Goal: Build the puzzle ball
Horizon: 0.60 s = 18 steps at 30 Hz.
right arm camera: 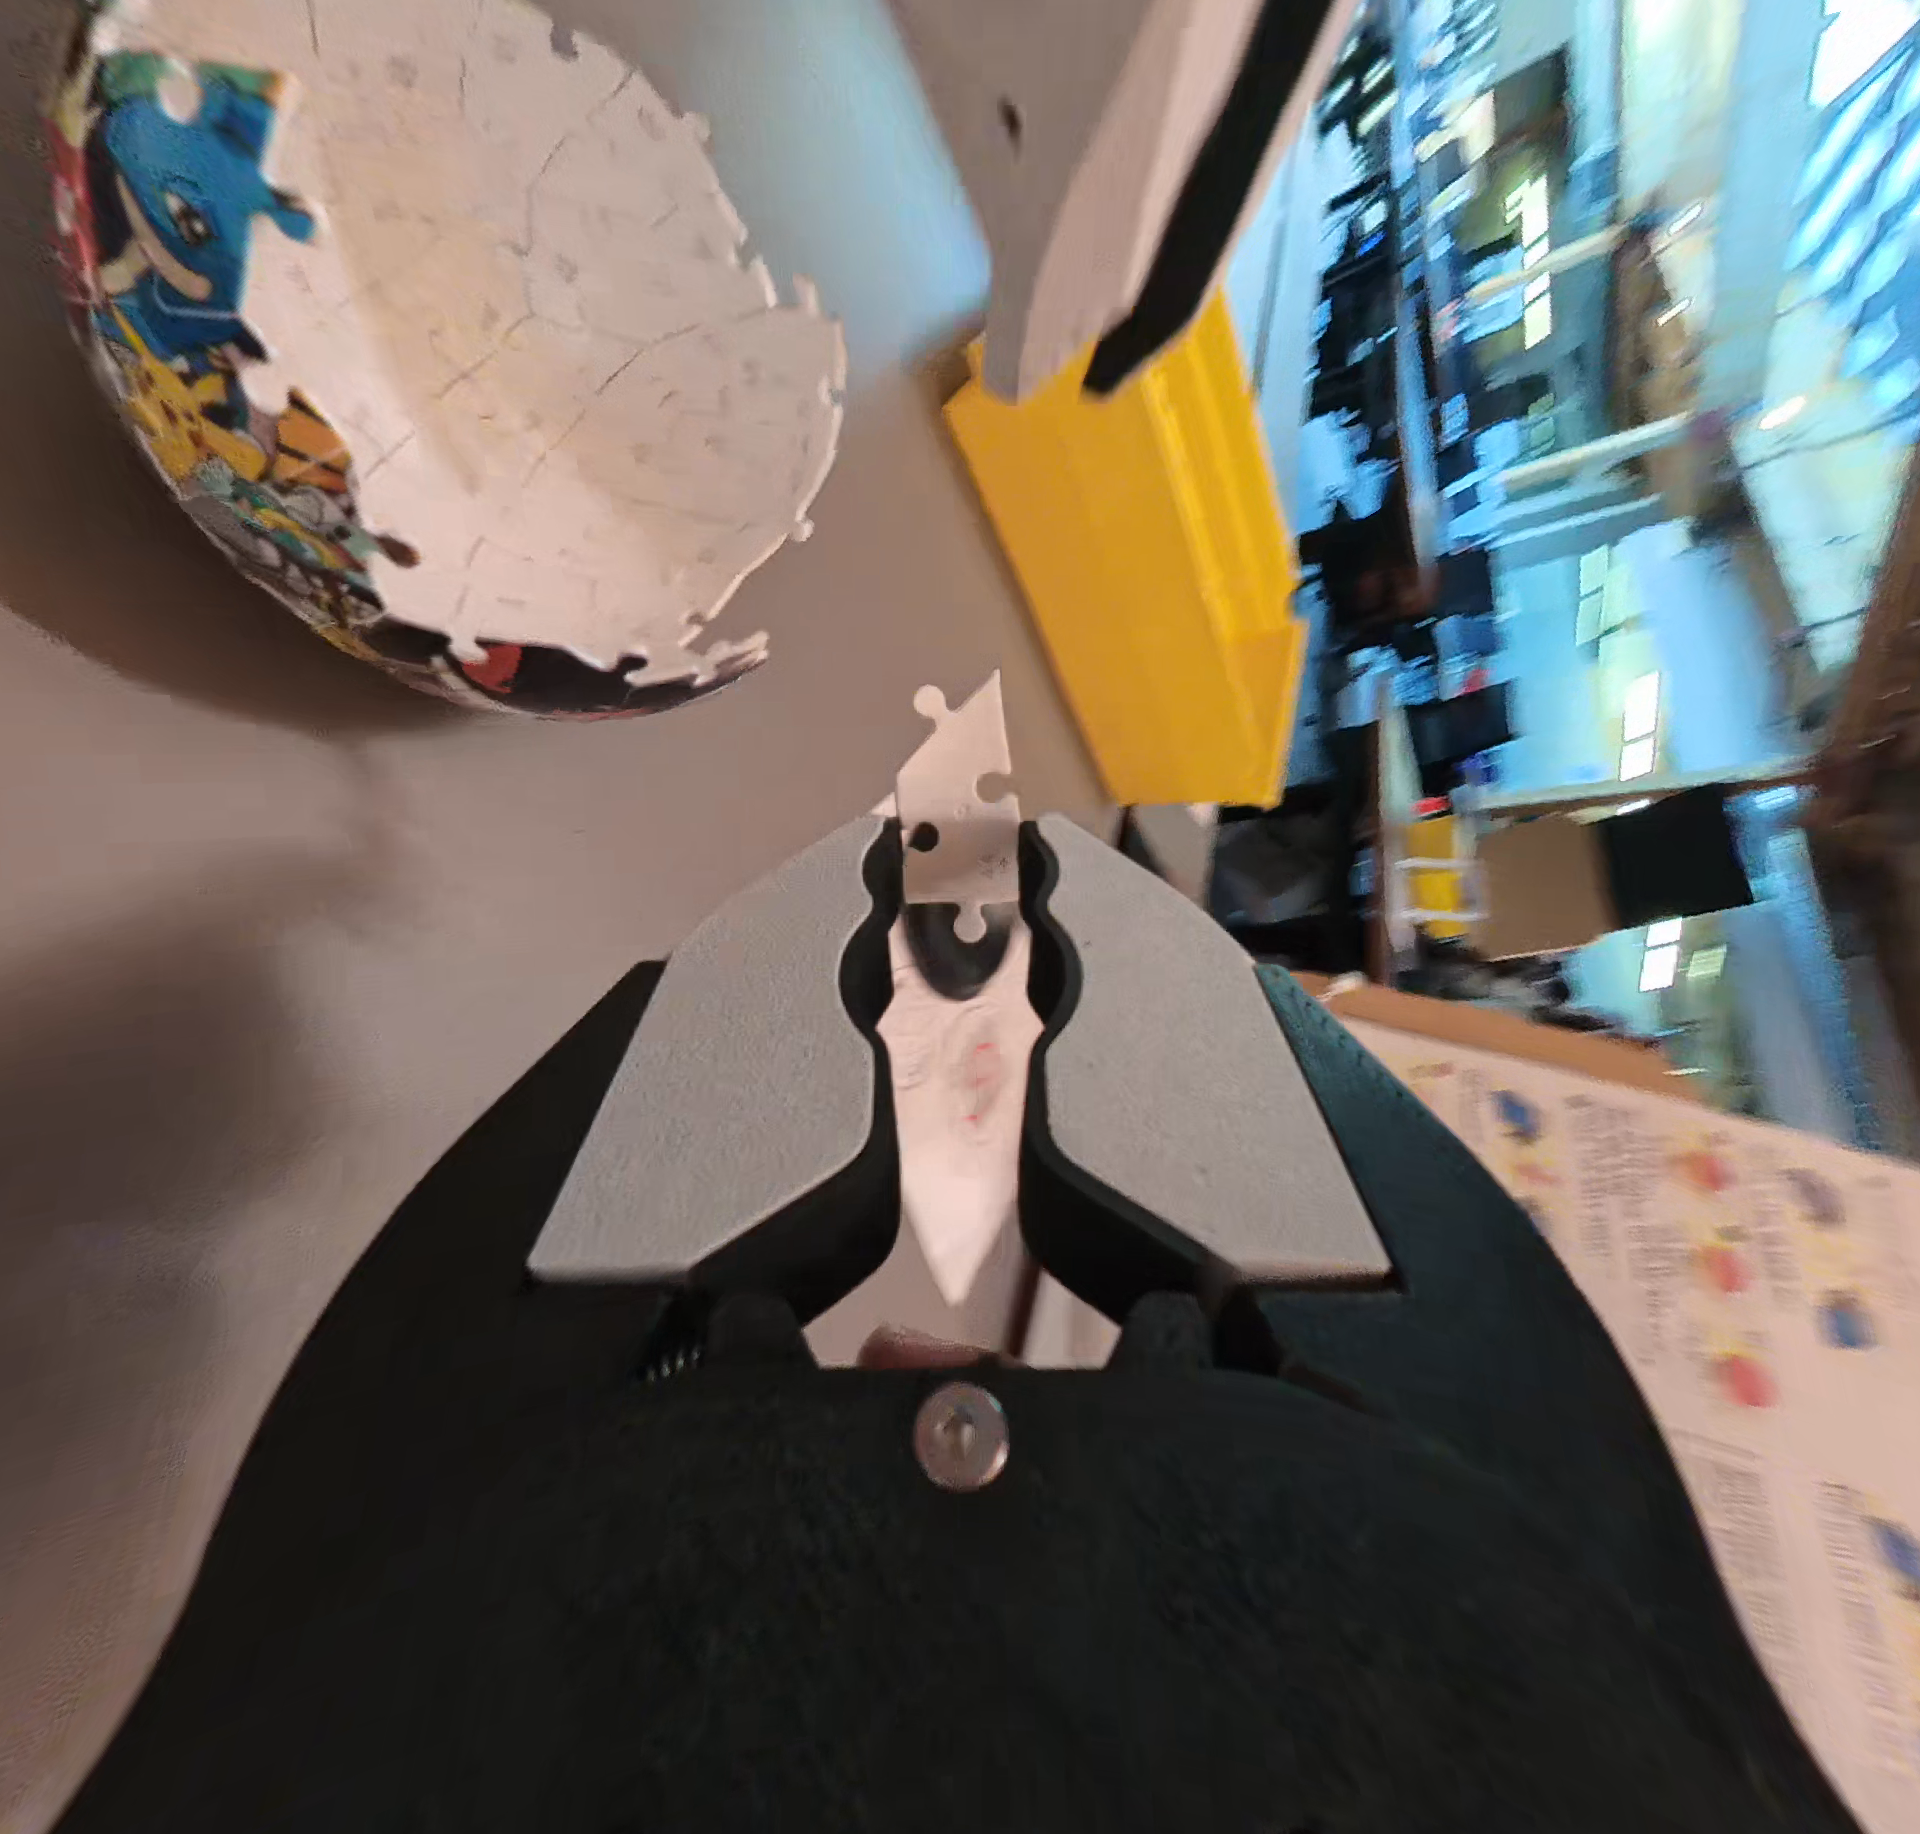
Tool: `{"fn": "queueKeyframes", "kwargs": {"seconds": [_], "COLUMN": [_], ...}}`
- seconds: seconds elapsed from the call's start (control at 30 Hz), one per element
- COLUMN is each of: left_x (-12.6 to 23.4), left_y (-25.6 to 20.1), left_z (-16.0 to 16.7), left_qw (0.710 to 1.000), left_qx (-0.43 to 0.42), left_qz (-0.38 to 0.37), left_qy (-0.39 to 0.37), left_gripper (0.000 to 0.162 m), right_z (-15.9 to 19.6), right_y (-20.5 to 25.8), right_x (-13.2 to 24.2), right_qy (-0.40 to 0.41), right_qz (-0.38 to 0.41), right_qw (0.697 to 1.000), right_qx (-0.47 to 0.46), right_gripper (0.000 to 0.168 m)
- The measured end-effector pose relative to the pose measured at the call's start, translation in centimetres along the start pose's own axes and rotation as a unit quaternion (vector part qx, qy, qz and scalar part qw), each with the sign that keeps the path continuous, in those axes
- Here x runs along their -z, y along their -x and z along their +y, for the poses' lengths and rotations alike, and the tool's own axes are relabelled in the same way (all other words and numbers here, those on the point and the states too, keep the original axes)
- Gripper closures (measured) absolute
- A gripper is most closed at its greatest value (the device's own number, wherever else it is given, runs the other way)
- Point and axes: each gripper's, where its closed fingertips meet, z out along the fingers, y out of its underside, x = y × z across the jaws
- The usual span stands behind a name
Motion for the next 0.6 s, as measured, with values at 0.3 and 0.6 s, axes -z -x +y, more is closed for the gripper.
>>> {"fn": "queueKeyframes", "kwargs": {"seconds": [0.3,0.6], "left_x": [1.1,-2.5], "left_y": [-4.2,3.1], "left_z": [-3.5,0.3], "left_qw": [0.964,0.986], "left_qx": [0.035,0.064], "left_qz": [0.262,0.12], "left_qy": [0.01,0.094], "left_gripper": [0.127,0.137], "right_z": [-4.4,1.4], "right_y": [-2.3,-0.7], "right_x": [1.8,0.4], "right_qy": [-0.01,0.084], "right_qz": [0.104,0.037], "right_qw": [0.983,0.992], "right_qx": [0.153,0.083], "right_gripper": [0.168,0.168]}}
